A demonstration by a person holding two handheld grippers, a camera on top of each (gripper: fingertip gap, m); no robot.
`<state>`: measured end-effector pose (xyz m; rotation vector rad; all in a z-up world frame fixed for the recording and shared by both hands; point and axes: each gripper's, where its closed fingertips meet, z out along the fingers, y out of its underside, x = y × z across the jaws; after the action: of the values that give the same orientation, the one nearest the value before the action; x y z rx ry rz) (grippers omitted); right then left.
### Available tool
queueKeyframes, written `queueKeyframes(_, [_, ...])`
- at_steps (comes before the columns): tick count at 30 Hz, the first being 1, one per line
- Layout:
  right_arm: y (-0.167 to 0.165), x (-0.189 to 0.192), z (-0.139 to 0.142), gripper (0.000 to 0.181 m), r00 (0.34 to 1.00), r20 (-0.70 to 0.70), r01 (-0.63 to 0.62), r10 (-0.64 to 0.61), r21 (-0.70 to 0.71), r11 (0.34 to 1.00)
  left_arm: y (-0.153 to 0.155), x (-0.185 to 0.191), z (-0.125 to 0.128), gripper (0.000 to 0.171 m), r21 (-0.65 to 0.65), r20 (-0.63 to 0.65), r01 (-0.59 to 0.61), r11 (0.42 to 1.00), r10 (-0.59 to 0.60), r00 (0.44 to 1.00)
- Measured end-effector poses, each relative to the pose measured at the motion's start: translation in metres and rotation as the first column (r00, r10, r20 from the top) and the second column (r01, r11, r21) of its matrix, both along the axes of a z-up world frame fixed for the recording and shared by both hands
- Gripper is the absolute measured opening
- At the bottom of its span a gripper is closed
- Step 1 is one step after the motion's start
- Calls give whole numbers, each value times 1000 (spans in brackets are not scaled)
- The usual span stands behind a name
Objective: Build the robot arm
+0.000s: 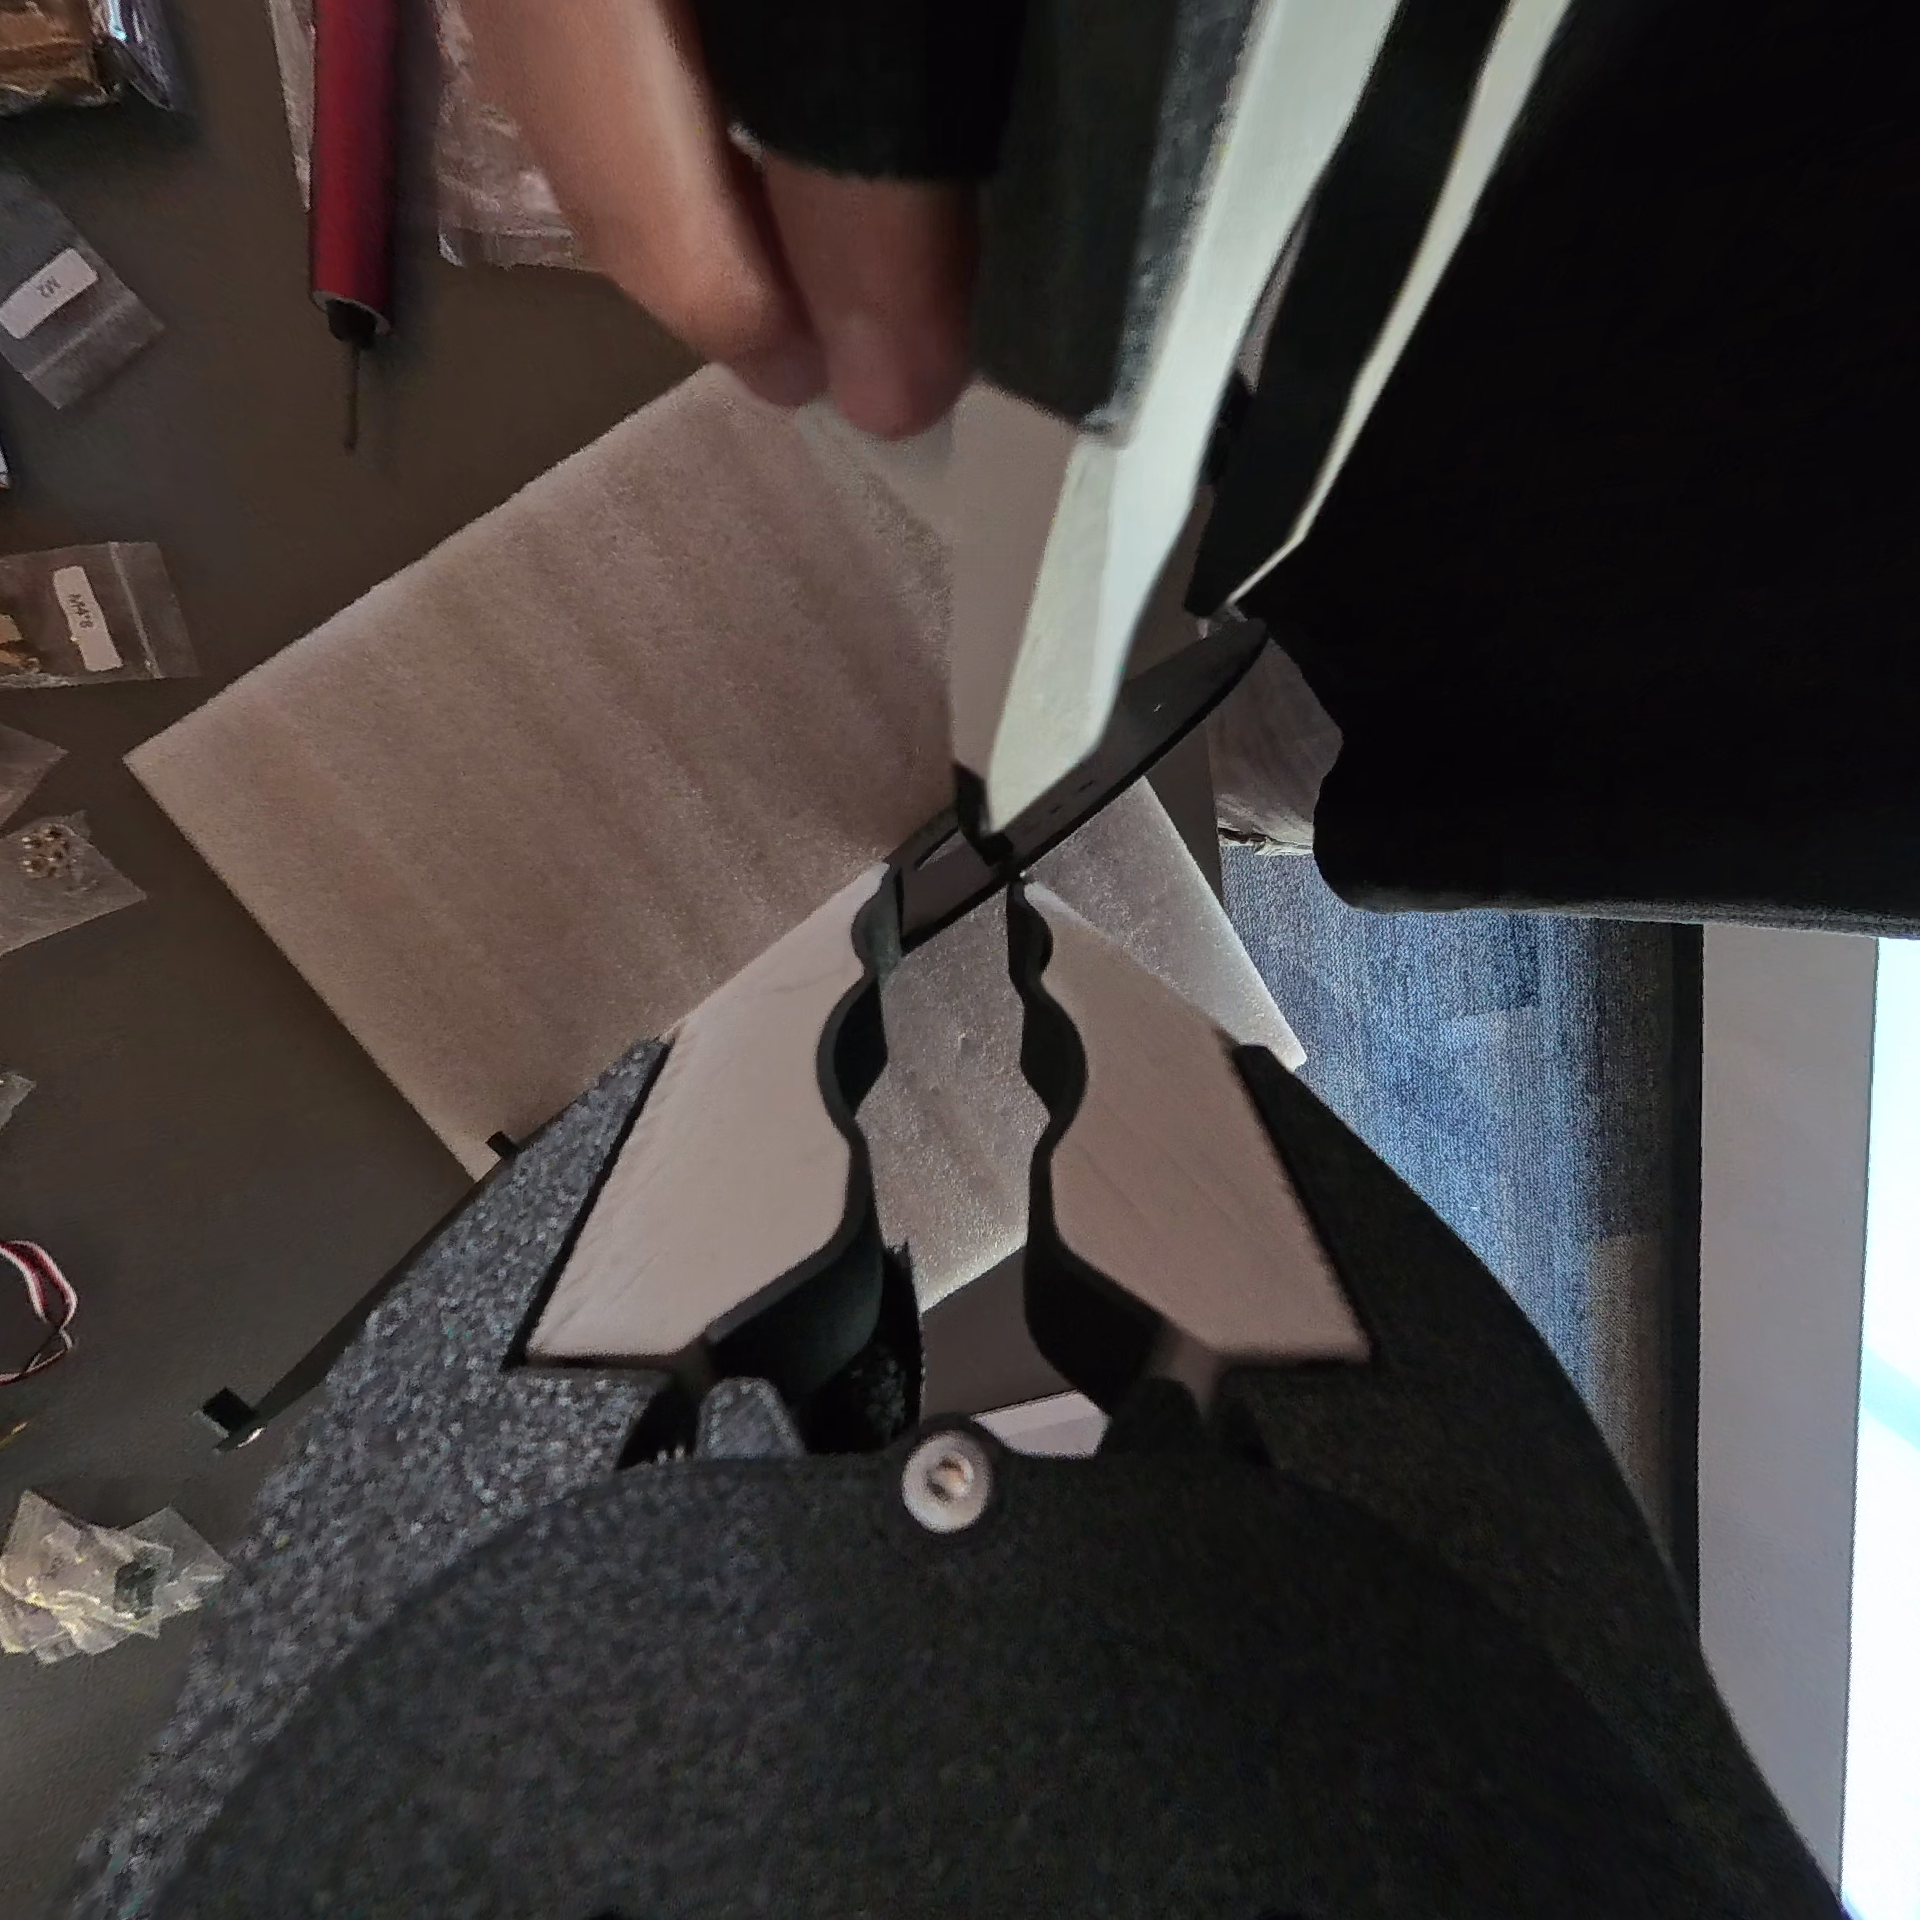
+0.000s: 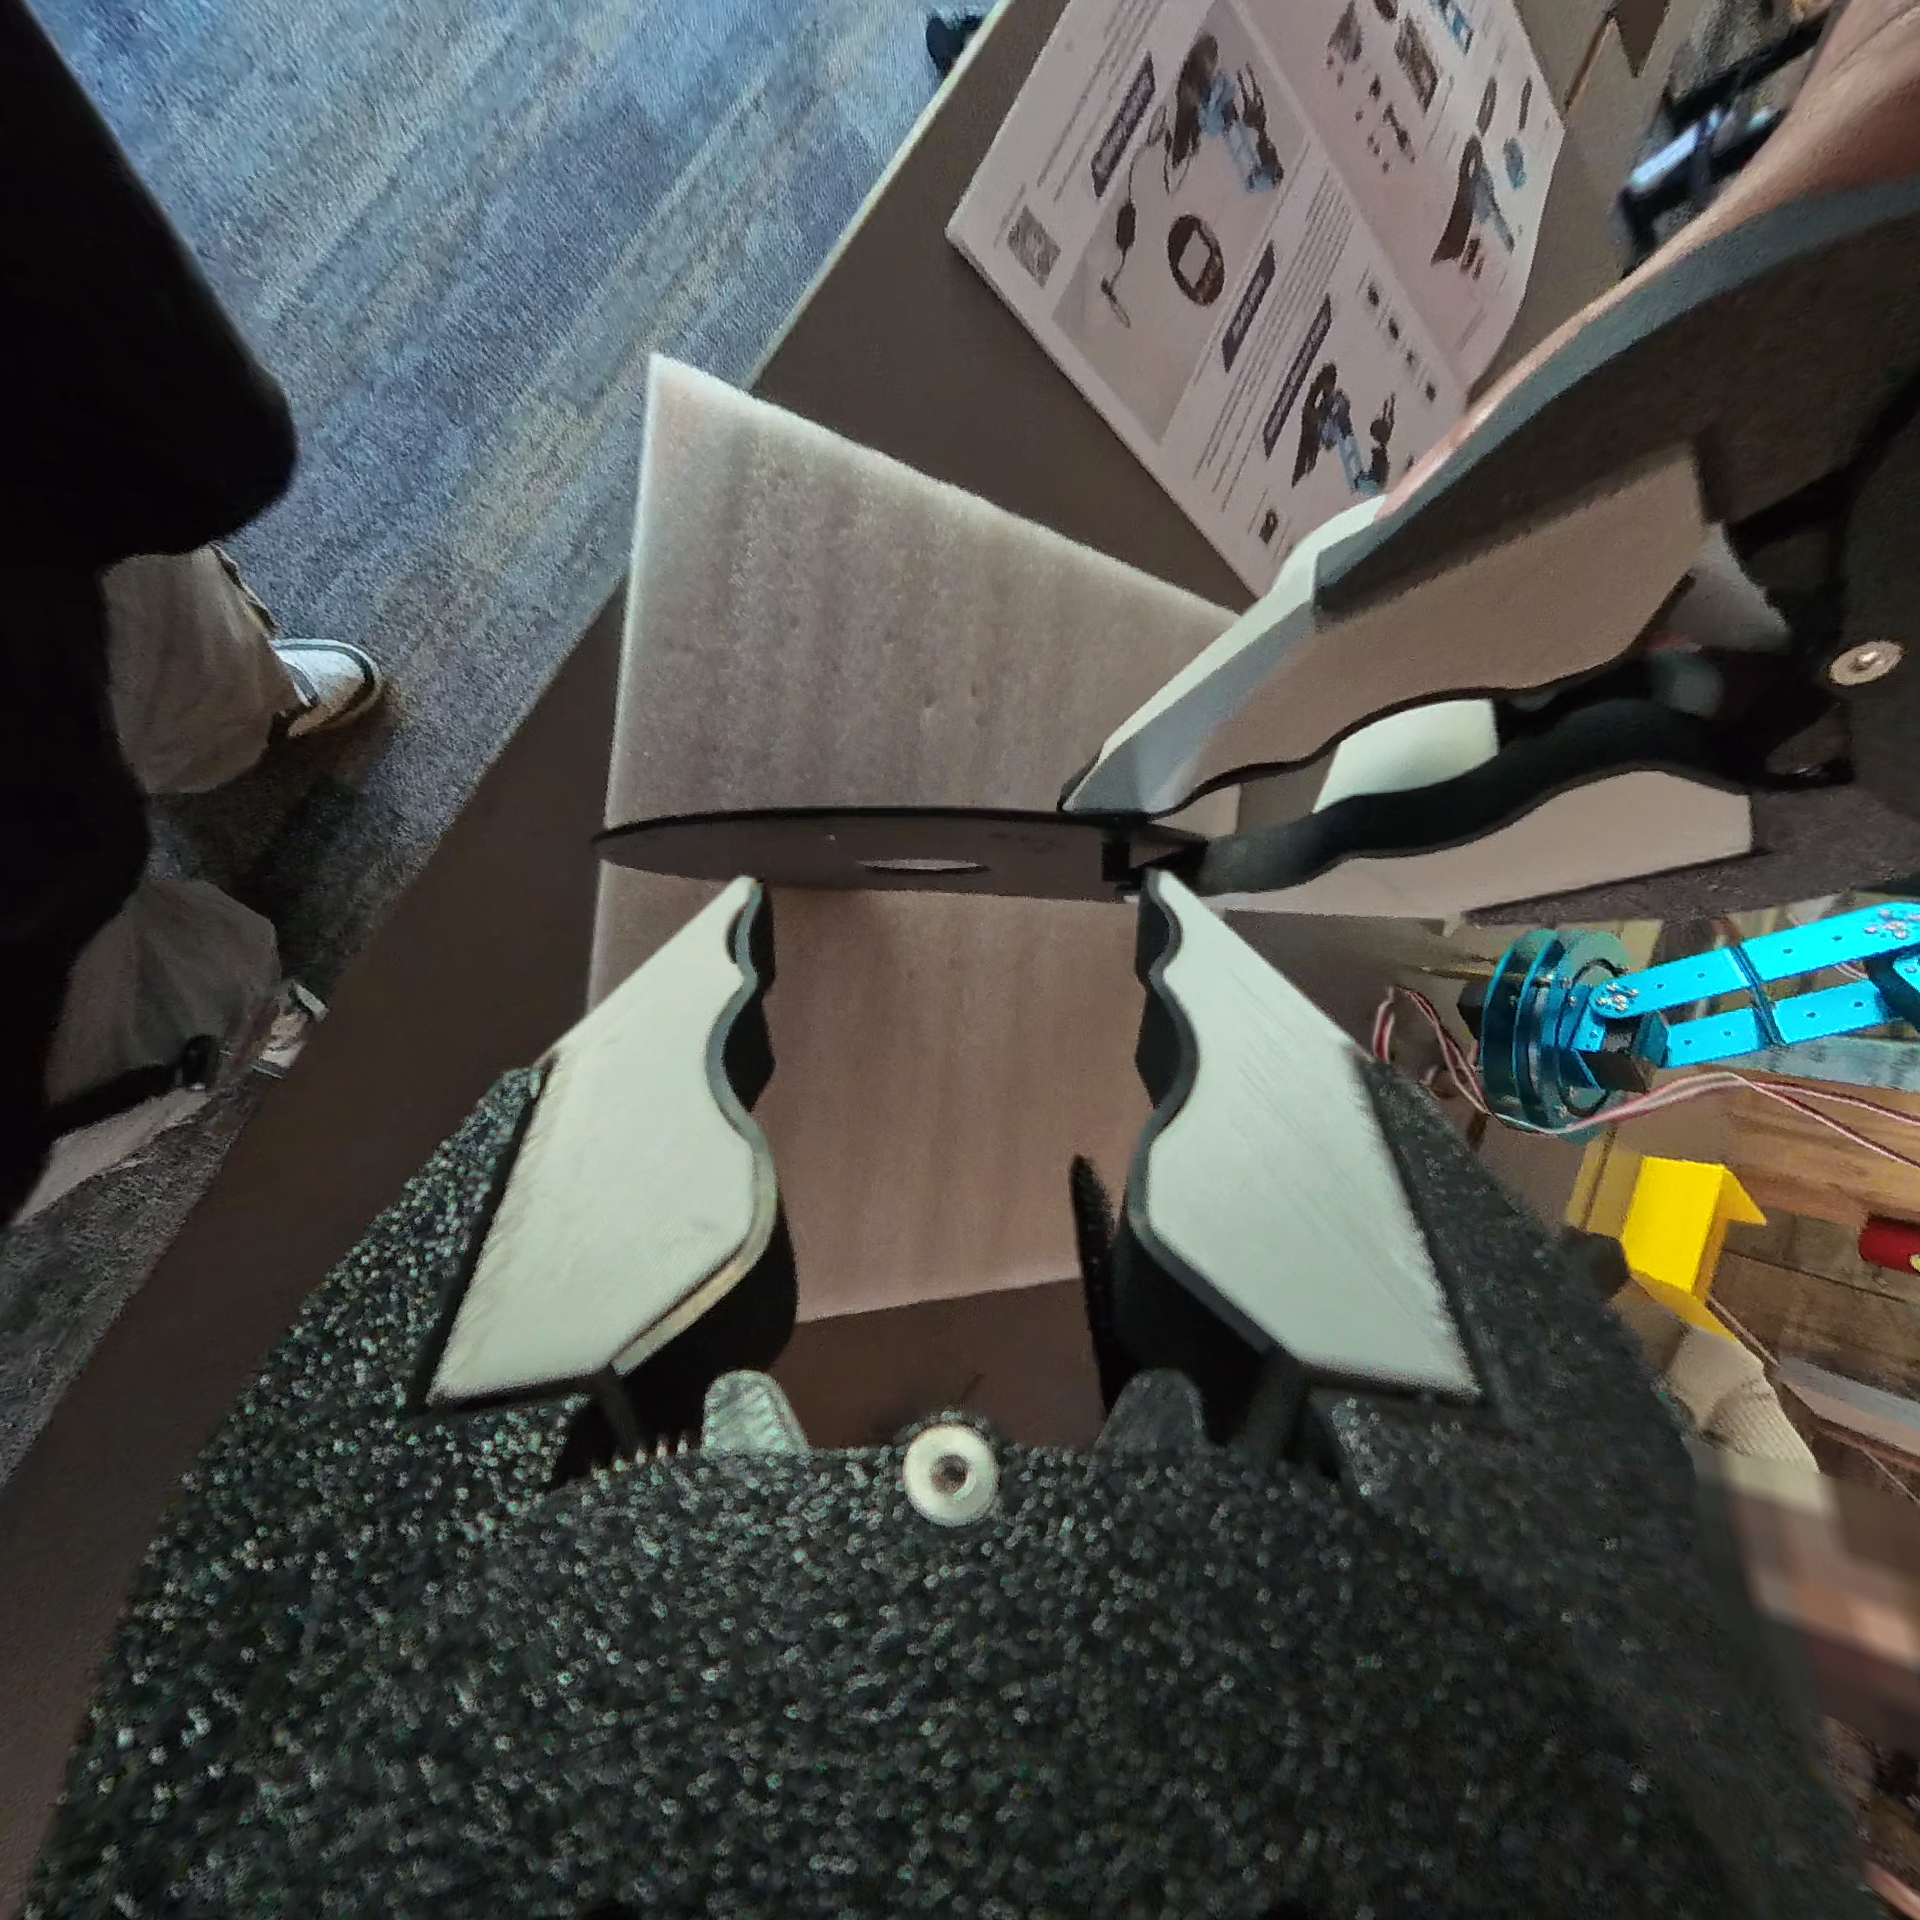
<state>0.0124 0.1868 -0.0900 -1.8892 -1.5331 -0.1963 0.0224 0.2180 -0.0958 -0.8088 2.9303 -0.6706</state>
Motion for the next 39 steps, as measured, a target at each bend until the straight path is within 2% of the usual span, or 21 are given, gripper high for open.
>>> queueKeyframes(7, [3,1,-8,73,999,43,17,-15,-48,999,-1,2,0,20,4,7,-4,1000,4,1000])
queueKeyframes(9, [4,6,-2,76,997,66,31,-29,-22,999,-2,3,0,20,-2,14,-6,1000,6,1000])
queueKeyframes(11, [-2,0,2,73,1000,26,17,-16,-46,999,-2,4,0,20,-2,21,-7,1000,7,1000])
queueKeyframes(15, [3,3,-15,81,997,68,34,-29,-74,997,-3,7,0,20,-3,36,-14,1000,14,999])
queueKeyframes(20, [-4,5,-5,77,998,42,42,-39,-81,996,-3,8,0,20,6,66,-22,1000,21,998])
queueKeyframes(24, [2,8,-21,87,995,90,54,-45,-98,994,-4,10,0,20,2,83,-30,1000,30,996])
queueKeyframes(29, [-5,4,-3,76,999,42,37,-34,-82,996,-3,8,0,20,5,86,-29,1000,28,996])
queueKeyframes(34, [4,4,-22,87,998,61,36,-30,-104,994,-2,6,0,20,3,84,-34,999,34,996])
queueKeyframes(39, [-6,1,-4,78,999,42,22,-18,-93,995,-2,4,0,20,-1,83,-35,999,35,996])
